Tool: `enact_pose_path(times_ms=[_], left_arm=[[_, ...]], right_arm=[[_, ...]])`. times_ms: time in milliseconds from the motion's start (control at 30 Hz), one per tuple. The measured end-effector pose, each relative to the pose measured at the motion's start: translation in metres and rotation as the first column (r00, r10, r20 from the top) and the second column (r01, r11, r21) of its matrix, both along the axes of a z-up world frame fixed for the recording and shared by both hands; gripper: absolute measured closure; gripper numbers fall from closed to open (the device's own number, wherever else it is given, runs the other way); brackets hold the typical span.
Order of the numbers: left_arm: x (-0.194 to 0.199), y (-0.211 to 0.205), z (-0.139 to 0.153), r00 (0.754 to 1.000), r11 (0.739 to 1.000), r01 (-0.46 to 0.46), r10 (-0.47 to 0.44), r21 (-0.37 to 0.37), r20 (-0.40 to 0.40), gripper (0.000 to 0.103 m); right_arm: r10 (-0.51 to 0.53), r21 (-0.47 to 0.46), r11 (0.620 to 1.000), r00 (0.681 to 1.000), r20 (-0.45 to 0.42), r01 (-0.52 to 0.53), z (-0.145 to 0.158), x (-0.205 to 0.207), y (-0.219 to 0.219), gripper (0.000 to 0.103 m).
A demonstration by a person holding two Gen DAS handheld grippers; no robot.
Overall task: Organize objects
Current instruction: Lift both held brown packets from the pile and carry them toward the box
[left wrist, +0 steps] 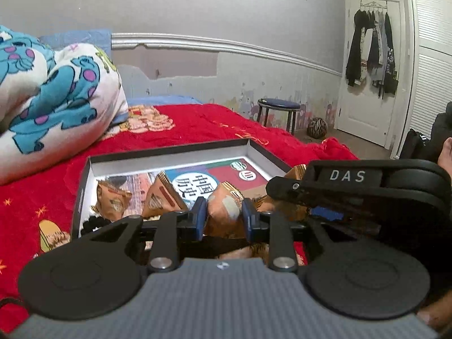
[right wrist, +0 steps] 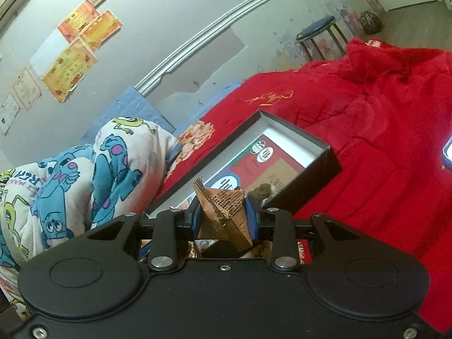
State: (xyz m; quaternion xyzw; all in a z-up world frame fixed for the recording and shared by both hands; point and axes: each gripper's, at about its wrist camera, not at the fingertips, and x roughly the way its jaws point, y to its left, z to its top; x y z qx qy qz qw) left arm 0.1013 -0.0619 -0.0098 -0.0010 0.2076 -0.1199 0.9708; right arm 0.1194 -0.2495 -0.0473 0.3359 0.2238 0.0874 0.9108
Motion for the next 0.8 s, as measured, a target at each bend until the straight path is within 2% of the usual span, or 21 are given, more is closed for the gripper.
enact_pose_path(times_ms=[200,367,533,667,733,800], left_arm=[[-0.001,0.003,0.007,0.999,1.0,0.001,-0.001,-0.01,0.032,0.073],[0.002,0.007,0.018,0.998,1.0,-0.005,0.007,-0.027,0.059,0.073],[0.011,0.021,0.042,0.998,0.995,-0.028,0.032,-0.096,0.047,0.073],[0.024,0.027,0.062,0.997,0.994,-0.047,0.053,-0.097,0.059,0.073],[0.037,0.03,0.072,0.998,0.993,-0.041,0.046,-0.109,0.039,0.073],[0.052,0.036,0.078,0.998,0.986,-0.058,0.061,-0.153,0.013,0.073]], right_arm=[[0.003,0.015,1.0,1.0,0.02,-0.003,0.008,-0.003,-0.005,0.072],[0.017,0.069,0.997,1.0,0.024,-0.019,0.019,-0.002,-0.012,0.072],[0.034,0.037,0.999,0.998,0.052,-0.036,0.046,-0.001,-0.011,0.072],[0.059,0.001,0.998,0.995,0.083,-0.059,0.074,0.006,-0.011,0.072],[0.067,-0.027,0.998,0.993,0.095,-0.064,0.089,0.013,-0.013,0.072],[0.075,-0.024,0.997,0.992,0.099,-0.073,0.1,0.025,-0.018,0.072]])
